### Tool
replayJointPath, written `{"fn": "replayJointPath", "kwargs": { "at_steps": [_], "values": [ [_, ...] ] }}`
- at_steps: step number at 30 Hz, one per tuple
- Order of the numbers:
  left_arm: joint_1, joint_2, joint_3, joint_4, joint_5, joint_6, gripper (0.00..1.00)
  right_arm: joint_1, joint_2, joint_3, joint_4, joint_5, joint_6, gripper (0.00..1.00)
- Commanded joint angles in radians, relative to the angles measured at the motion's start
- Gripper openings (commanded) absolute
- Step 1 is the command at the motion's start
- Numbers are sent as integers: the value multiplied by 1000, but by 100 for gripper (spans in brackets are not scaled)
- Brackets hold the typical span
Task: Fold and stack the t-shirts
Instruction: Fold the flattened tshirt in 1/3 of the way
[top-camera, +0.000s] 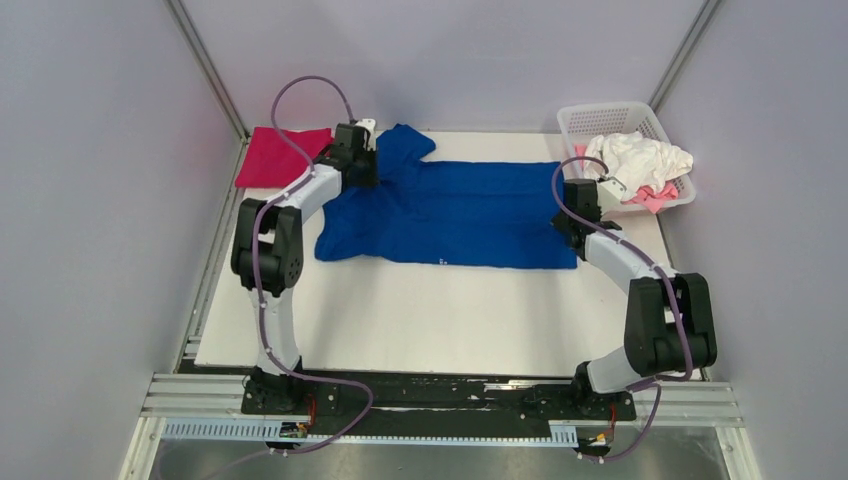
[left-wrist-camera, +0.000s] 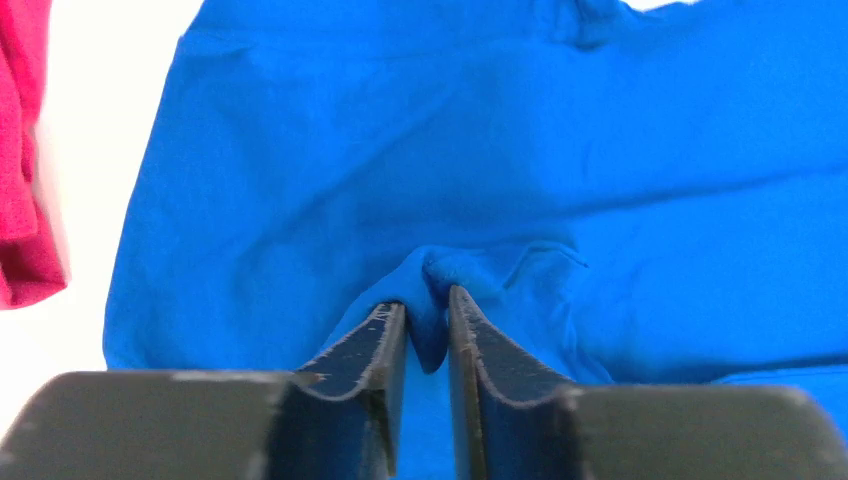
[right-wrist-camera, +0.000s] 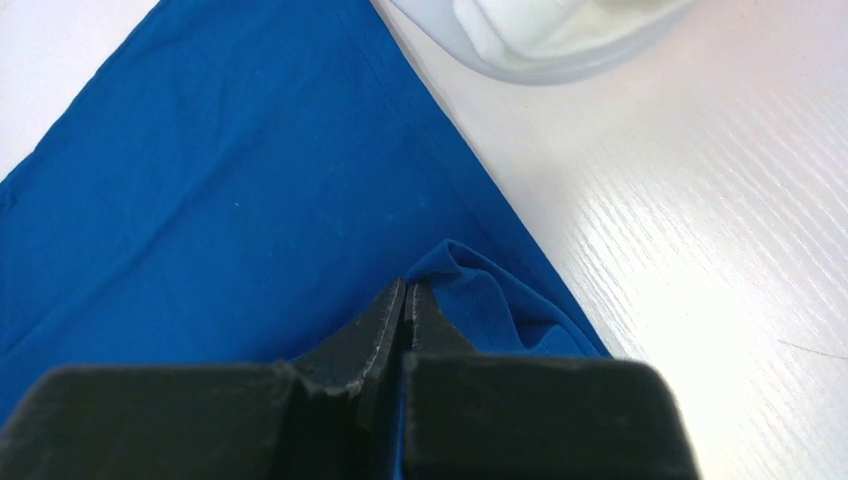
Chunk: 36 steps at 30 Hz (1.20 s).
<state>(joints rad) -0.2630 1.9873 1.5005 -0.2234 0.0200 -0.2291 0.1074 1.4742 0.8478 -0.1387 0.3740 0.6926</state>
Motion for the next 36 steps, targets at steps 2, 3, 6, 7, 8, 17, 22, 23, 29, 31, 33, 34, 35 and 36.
{"fn": "replayJointPath", "kwargs": {
  "at_steps": [2,3,6,7,8,17,22,23,29,31,33,34,35,36],
  "values": [
    [39,158,308,-208,0,160,72,-10,32,107,-56,43,1,10],
    [40,164,331,-225,-3,165,81,-9,28,113,-70,47,6,17],
    [42,138,372,-239,11,152,99,-10,4,122,-101,35,11,64],
    [42,126,372,-241,39,133,99,-11,-6,124,-113,26,13,75],
    [42,98,362,-240,57,123,100,-10,-17,123,-121,8,11,88],
    [41,-152,-86,-12,282,-121,100,110,-53,64,-83,-222,-78,100],
    [41,-151,-247,61,270,-226,100,157,76,84,-73,-306,-75,100],
    [41,-140,-261,52,263,-235,100,157,100,86,-75,-313,-67,100],
    [40,-149,-385,80,222,-351,100,156,176,34,-84,-238,-36,100],
    [41,-155,-415,66,211,-375,100,156,191,18,-125,-212,-17,100],
    [38,-176,-458,45,193,-406,100,156,179,-28,-163,-210,11,100],
    [34,-194,-488,23,182,-418,100,156,162,-58,-174,-212,28,100],
    [32,-205,-504,7,158,-438,100,155,139,-86,-181,-217,44,100],
    [25,-229,-531,-21,149,-444,100,156,113,-116,-189,-225,56,100]
  ]
}}
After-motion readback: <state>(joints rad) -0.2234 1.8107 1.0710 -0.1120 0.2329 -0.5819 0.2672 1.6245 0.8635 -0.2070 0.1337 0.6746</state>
